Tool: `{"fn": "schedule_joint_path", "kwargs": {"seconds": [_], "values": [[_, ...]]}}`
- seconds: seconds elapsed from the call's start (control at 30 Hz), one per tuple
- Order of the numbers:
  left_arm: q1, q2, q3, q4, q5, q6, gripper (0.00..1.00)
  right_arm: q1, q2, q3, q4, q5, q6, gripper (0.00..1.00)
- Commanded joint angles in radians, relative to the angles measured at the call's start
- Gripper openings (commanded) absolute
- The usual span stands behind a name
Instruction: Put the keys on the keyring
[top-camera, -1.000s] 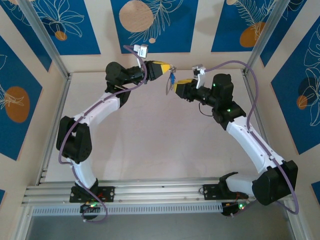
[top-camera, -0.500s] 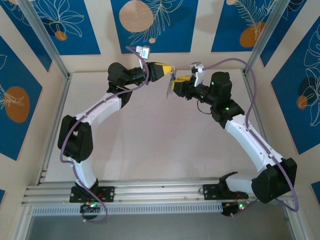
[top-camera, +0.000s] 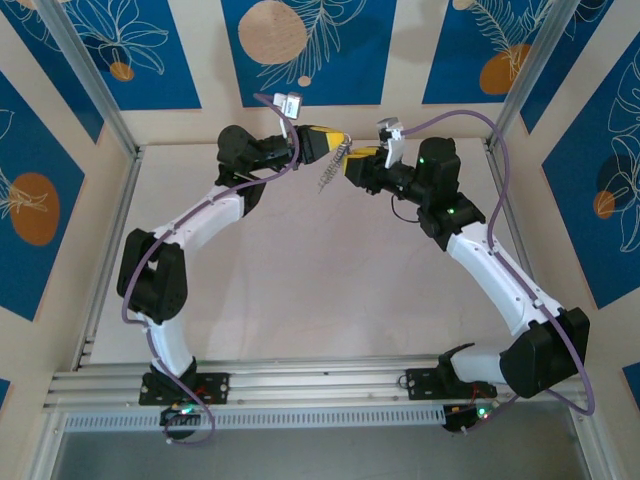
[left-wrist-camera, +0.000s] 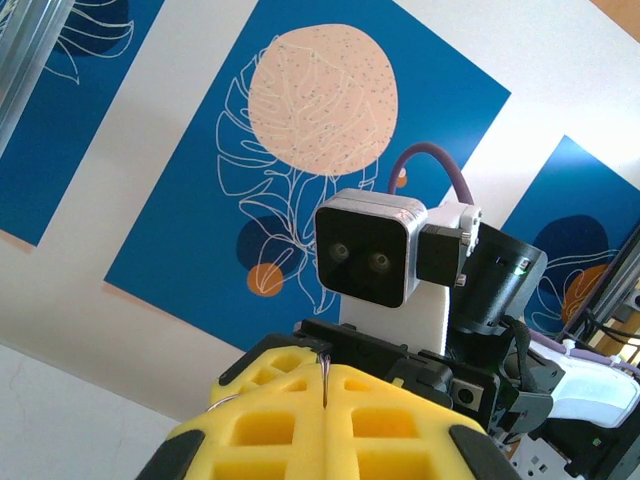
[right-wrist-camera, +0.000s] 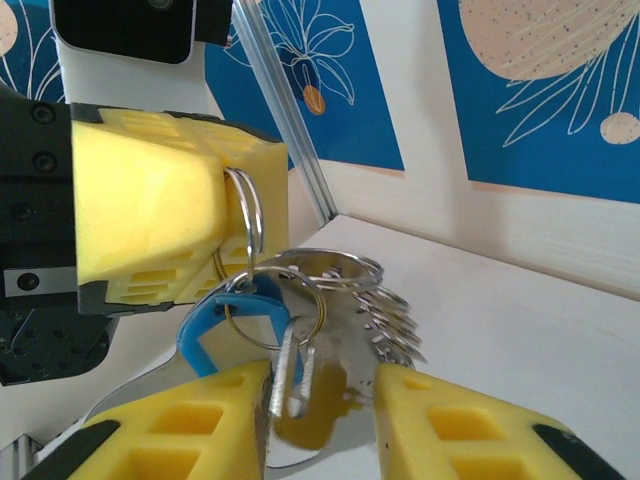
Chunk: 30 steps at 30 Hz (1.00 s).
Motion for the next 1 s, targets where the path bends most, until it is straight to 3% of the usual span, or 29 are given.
{"fn": "schedule_joint_path", "kwargs": {"seconds": [0.0, 0.23, 0.97], "values": [[-0.013, -0.001, 0.030, 0.061, 0.016, -0.009, 0.00, 0.009, -0.012, 0.023, 0.000, 0.013, -0.025, 0.34], [-0.013, -0.002, 0.038, 0.060, 0.016, -0.009, 0.00, 0.005, -0.059, -0.033, -0.022, 0.039, -0.033, 0.48], [-0.012, -0.005, 0.047, 0.049, 0.024, -0.004, 0.00, 0.010, -0.083, -0.103, -0.003, 0.032, 0.004, 0.52]]}}
